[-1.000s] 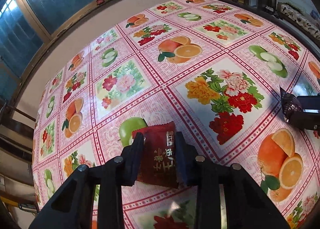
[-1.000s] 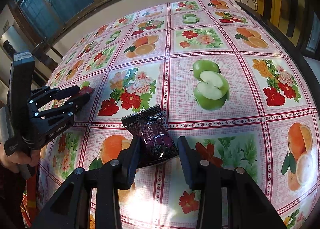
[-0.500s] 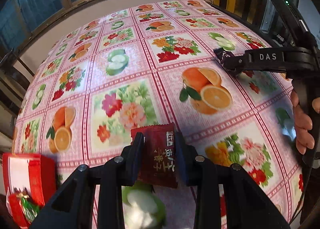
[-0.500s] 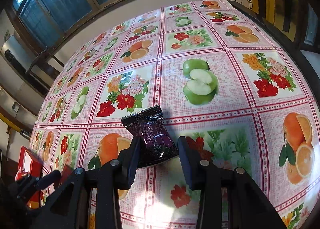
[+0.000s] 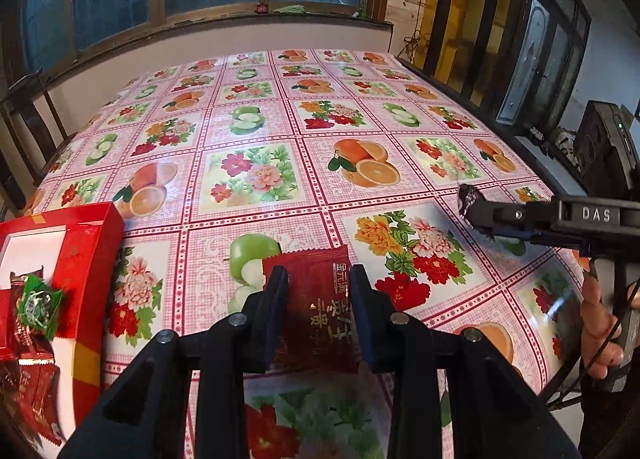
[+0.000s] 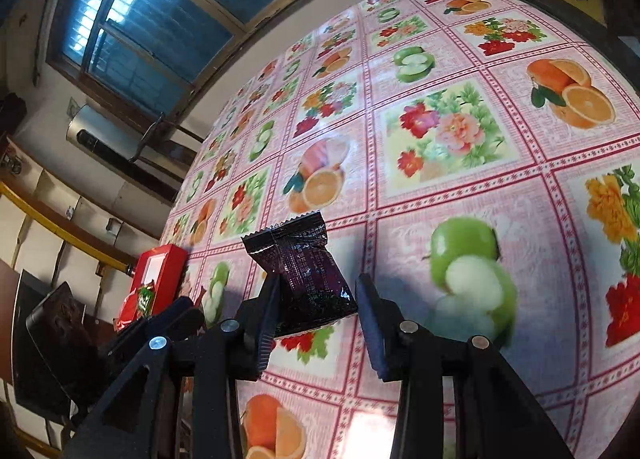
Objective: Organize snacks
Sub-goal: 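Carry both held packets over the white box, then open both grippers to drop the packets into the box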
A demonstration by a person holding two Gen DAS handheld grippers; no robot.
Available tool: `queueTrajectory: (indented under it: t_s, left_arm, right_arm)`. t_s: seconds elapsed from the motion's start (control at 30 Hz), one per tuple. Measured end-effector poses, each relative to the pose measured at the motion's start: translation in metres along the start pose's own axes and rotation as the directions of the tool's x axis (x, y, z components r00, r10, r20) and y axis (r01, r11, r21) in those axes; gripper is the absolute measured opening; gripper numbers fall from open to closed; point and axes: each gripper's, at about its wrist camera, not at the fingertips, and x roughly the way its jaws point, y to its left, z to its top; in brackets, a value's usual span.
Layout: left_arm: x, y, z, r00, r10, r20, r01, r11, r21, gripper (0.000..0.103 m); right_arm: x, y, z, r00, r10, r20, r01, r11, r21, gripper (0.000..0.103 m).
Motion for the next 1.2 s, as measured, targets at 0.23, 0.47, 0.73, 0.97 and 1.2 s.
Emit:
queueTrajectory:
  t_s: [0.23,0.47,0.73,0.97,1.2]
  left_arm:
    - [-0.048,0.015,-0.023,0.994,0.073,0.086,-0.071,0.997,-0.020,0.031]
    - [-0.092,0.056,-0.043,0.968,0.204,0.143,-0.197,0.978,-0.067,0.031]
    - [-0.125,0.135,-0.051,0.907,0.396,0.143,-0.369,0.911,-0.183,0.031]
    - [-0.133,0.186,-0.052,0.767,0.640,0.043,-0.608,0.747,-0.268,0.083]
    - [-0.135,0.123,-0.048,0.772,0.619,0.144,-0.579,0.778,-0.245,0.100]
  right_arm:
    - [0.023,0.049,-0.034,0.999,0.046,-0.016,-0.048,0.994,-0.101,0.041]
    - [0.063,0.110,-0.054,0.994,0.064,-0.084,-0.081,0.973,-0.216,0.041]
    - [0.120,0.202,-0.054,0.990,0.098,-0.102,-0.128,0.926,-0.355,0.041]
    - [0.174,0.268,-0.043,0.993,0.074,-0.097,-0.109,0.895,-0.432,0.048]
    - [0.112,0.211,-0.066,0.999,0.028,0.043,-0.005,0.887,-0.462,0.062]
